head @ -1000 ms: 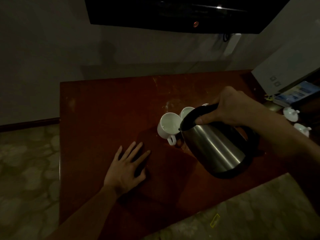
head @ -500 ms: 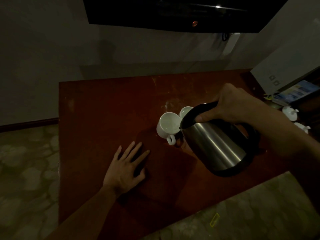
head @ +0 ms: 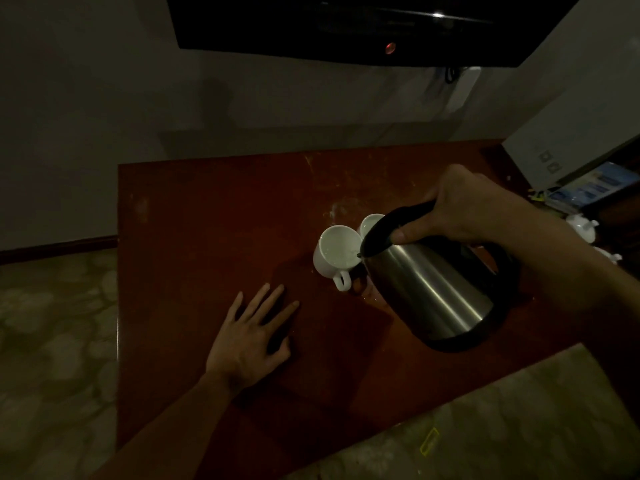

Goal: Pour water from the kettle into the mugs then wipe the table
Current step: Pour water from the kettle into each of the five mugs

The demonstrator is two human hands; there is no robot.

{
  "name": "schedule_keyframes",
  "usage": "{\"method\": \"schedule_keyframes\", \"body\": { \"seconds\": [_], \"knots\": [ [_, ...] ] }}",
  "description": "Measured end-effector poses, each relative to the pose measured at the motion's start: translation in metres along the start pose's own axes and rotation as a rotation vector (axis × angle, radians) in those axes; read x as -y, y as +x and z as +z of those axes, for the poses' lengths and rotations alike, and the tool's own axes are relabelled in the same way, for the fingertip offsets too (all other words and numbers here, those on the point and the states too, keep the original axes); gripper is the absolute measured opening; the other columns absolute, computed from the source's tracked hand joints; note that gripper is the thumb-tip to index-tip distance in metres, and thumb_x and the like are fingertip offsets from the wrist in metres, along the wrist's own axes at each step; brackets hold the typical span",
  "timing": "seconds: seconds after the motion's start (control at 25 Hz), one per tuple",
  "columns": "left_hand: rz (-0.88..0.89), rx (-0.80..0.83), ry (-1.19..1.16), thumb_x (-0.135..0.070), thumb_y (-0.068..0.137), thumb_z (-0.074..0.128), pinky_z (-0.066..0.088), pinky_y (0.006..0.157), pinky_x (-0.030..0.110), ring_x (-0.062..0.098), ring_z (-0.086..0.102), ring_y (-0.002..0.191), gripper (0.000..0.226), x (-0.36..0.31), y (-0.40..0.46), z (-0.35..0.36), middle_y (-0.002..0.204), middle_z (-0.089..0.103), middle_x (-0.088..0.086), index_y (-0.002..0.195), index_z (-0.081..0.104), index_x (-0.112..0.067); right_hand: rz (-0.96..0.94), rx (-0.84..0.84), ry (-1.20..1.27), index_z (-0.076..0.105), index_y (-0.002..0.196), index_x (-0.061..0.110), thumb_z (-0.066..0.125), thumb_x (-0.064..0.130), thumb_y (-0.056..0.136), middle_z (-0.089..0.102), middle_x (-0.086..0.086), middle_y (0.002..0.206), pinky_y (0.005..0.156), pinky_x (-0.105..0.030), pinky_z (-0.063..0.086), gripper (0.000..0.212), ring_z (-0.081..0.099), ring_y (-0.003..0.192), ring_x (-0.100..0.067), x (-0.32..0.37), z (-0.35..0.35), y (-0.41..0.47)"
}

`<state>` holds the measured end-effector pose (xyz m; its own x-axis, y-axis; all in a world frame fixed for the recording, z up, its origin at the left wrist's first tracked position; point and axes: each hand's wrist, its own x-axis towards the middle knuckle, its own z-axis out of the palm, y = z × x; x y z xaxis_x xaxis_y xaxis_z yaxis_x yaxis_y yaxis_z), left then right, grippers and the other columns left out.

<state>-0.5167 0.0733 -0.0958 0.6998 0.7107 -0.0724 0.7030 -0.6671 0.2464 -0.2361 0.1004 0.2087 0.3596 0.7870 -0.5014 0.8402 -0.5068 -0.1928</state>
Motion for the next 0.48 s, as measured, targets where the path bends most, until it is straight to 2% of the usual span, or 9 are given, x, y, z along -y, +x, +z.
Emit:
{"method": "schedule_keyframes", "body": {
  "seconds": [0.12, 0.32, 0.48],
  "knots": [
    [0.001, 0.006, 0.005, -0.064, 0.099, 0.028, -0.004, 0.121, 0.054, 0.02, -0.005, 0.155, 0.065, 0.0002, 0.0006, 0.0011, 0.168, 0.006, -0.001, 0.158, 0.016, -0.042, -0.006, 0.016, -0.027, 0.075, 0.096, 0.012, 0.078, 0.067, 0.03, 0.073, -0.006, 0.084, 0.076, -0.043, 0.062, 0.086, 0.07, 0.077, -0.021, 0.001, -0.0021, -0.0015],
    [0.008, 0.005, 0.012, -0.064, 0.099, 0.03, 0.001, 0.12, 0.055, 0.021, 0.0, 0.155, 0.065, 0.0001, 0.0013, 0.0024, 0.168, 0.009, 0.0, 0.158, 0.018, -0.042, -0.011, 0.016, -0.042, 0.07, 0.102, 0.016, 0.068, 0.082, 0.008, 0.07, -0.004, 0.091, 0.078, -0.046, 0.061, 0.115, 0.069, 0.081, -0.022, -0.0011, -0.0026, 0.0017],
    [0.013, 0.002, 0.017, -0.063, 0.098, 0.033, 0.002, 0.12, 0.055, 0.022, 0.002, 0.155, 0.065, 0.0003, 0.0006, 0.0017, 0.168, 0.011, 0.001, 0.158, 0.019, -0.041, -0.041, 0.035, -0.057, 0.072, 0.102, 0.016, 0.067, 0.081, 0.013, 0.071, -0.003, 0.089, 0.077, -0.044, 0.062, 0.11, 0.07, 0.08, -0.021, -0.0029, -0.0026, 0.0038]
  ]
}}
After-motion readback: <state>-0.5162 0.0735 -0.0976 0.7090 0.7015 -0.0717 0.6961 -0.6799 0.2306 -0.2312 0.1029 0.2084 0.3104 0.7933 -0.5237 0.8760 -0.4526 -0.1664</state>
